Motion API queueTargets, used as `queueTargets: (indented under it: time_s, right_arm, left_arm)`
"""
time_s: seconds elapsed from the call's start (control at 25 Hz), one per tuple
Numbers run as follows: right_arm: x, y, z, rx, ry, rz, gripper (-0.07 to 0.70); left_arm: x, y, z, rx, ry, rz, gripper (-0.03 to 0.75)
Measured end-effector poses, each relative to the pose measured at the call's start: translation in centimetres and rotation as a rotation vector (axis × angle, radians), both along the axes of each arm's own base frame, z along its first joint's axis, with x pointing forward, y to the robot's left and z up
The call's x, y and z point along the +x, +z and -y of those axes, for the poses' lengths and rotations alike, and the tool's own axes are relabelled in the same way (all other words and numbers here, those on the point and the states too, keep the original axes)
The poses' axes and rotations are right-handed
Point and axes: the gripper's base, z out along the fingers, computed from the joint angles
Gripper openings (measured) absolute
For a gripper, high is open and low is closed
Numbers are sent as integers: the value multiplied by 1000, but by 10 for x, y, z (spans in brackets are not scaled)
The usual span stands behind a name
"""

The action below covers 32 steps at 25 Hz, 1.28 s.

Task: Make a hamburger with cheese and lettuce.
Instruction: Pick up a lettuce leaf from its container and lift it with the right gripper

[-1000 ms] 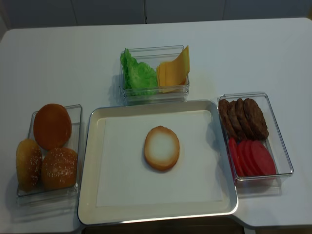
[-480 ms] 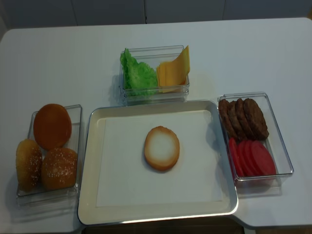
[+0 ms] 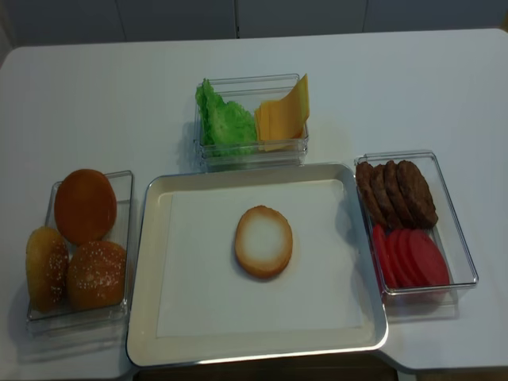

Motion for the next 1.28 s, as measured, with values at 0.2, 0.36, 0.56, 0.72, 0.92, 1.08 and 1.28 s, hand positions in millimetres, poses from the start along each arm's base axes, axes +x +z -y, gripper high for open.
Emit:
queueTargets:
  time_s: [0.2,0.36,0.56,0.72,0.92,1.08,1.28]
  right_arm:
    - [0,0,0,0,0,0,395]
    - [0,0,0,0,0,0,634]
    - [0,0,0,-25,16,4,688]
    - [0,0,0,-45,28,8,692]
    - [-1,4,0,-42,34,6,687]
    - [15,17,-1,-44,36,-100,654]
    - [53,38,-5,13,23,-271,610]
  left_arm:
    - [0,0,0,0,0,0,288]
    - [0,0,0,0,0,0,288]
    - [0,0,0,0,0,0,288]
    - [0,0,0,0,0,0,288]
    - [0,0,0,0,0,0,288]
    - [0,0,0,0,0,0,288]
    - [0,0,0,0,0,0,288]
